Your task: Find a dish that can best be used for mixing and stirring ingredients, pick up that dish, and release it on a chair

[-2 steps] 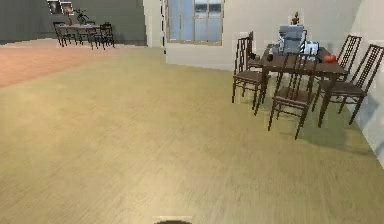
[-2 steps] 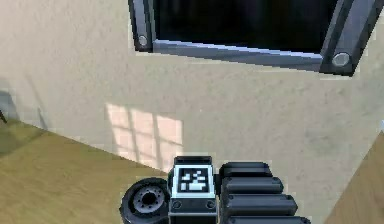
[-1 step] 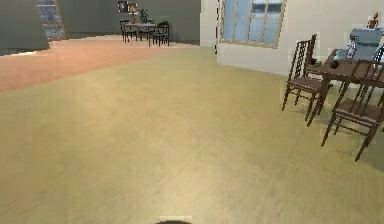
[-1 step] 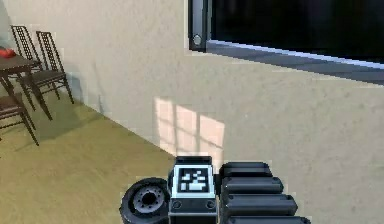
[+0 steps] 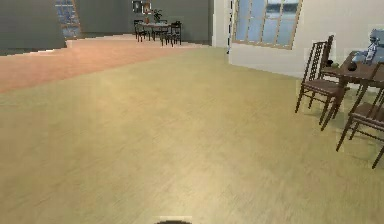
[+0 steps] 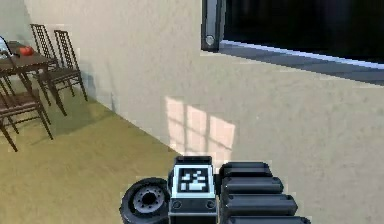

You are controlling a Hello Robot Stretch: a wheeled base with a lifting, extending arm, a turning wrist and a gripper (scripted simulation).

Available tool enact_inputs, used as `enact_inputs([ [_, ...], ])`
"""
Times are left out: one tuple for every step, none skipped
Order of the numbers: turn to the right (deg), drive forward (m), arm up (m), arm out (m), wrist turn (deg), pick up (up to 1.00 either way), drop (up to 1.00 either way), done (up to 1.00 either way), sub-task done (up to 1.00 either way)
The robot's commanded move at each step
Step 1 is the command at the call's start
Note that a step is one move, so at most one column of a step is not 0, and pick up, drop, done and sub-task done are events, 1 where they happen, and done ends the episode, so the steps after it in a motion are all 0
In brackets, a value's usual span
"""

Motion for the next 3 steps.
enact_inputs([
  [0.0,1.00,0.00,0.00,0.0,0.00,0.00,0.00,0.00],
  [0.0,1.00,0.00,0.00,0.0,0.00,0.00,0.00,0.00],
  [0.0,1.00,0.00,0.00,0.0,0.00,0.00,0.00,0.00],
])
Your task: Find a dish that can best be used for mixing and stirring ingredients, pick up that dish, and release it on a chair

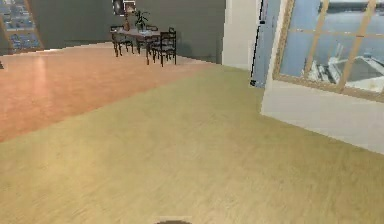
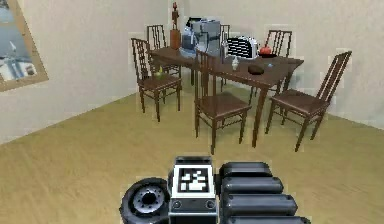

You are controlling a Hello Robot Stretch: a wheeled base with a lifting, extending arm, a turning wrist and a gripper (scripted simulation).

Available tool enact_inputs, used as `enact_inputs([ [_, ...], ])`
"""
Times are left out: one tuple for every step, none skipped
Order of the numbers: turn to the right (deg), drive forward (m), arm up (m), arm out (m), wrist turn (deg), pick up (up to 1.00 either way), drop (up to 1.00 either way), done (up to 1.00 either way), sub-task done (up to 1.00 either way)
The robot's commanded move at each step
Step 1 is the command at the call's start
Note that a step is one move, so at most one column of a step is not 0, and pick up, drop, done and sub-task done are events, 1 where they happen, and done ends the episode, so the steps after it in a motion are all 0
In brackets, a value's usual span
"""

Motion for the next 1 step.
enact_inputs([
  [0.0,1.00,0.00,0.00,0.0,0.00,0.00,0.00,0.00],
])
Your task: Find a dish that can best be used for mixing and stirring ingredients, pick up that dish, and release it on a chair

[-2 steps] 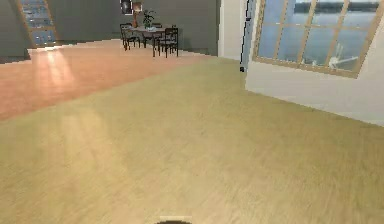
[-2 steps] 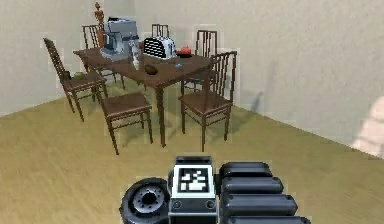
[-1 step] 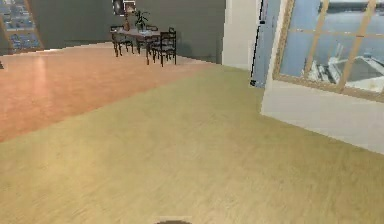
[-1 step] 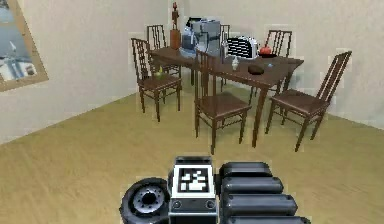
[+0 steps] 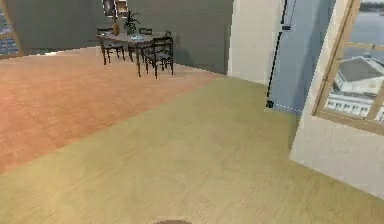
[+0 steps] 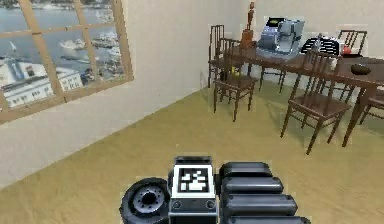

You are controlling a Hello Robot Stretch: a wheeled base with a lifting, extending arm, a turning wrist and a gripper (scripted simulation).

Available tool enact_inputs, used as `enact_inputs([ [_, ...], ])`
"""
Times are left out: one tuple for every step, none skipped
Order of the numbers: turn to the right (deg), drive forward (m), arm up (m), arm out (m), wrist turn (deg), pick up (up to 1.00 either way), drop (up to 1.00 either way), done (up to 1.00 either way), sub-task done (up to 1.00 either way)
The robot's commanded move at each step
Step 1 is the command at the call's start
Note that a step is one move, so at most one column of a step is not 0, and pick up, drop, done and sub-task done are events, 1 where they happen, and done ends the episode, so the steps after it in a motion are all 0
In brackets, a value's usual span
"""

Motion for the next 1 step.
enact_inputs([
  [0.0,1.00,0.00,0.00,0.0,0.00,0.00,0.00,0.00],
])
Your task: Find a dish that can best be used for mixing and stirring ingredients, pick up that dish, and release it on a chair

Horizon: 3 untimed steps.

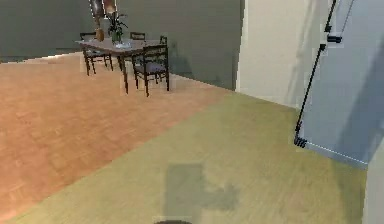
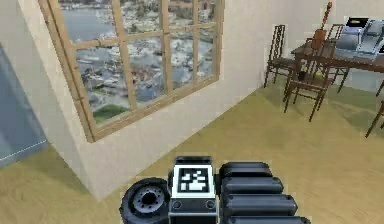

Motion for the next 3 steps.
enact_inputs([
  [0.0,1.00,0.00,0.00,0.0,0.00,0.00,0.00,0.00],
  [0.0,1.00,0.00,0.00,0.0,0.00,0.00,0.00,0.00],
  [0.0,1.00,0.00,0.00,0.0,0.00,0.00,0.00,0.00],
])
